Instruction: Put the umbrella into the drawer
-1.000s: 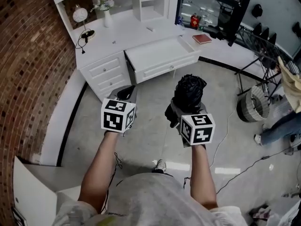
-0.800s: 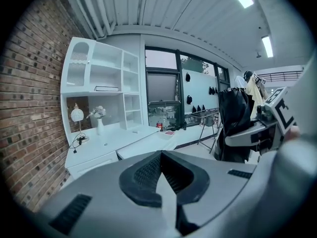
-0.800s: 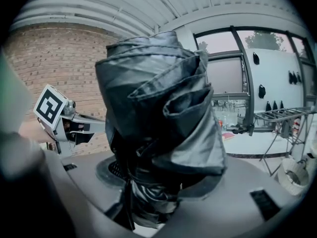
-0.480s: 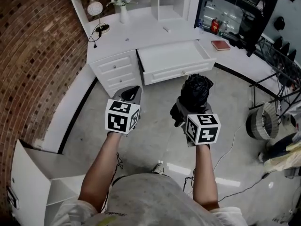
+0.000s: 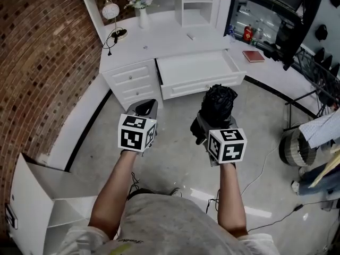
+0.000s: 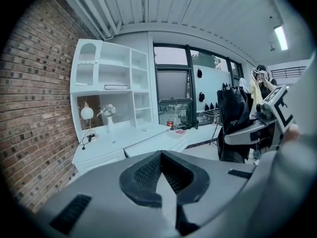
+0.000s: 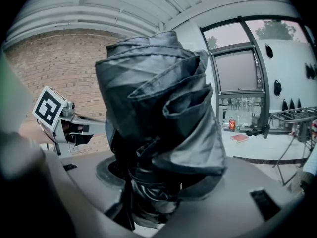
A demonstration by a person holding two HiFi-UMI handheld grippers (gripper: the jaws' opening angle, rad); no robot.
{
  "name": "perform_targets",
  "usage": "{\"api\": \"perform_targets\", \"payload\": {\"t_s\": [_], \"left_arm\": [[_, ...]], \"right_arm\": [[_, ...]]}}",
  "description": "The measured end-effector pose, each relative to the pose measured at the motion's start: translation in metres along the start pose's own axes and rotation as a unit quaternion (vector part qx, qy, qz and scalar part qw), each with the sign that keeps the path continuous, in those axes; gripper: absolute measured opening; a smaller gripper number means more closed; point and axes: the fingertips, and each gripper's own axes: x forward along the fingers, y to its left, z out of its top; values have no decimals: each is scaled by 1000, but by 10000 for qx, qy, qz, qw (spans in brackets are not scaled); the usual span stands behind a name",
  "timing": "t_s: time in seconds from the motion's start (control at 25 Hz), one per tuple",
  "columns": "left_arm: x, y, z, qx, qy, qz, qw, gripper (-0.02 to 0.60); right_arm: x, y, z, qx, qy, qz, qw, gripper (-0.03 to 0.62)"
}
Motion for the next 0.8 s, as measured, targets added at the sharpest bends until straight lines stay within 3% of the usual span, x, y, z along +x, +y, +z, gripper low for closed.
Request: {"api": "perform_targets", "payload": {"t_s": [0.32,0.8], "left_arm": [[4,6,8,116,-58,210,9997,-5],[34,35,9,46,-103,242,9996,-5]], "right_arm": [[9,-6,7,-47,-28,125,9999,258],[51,-7,21,-218,-16,236,9995,258]]}}
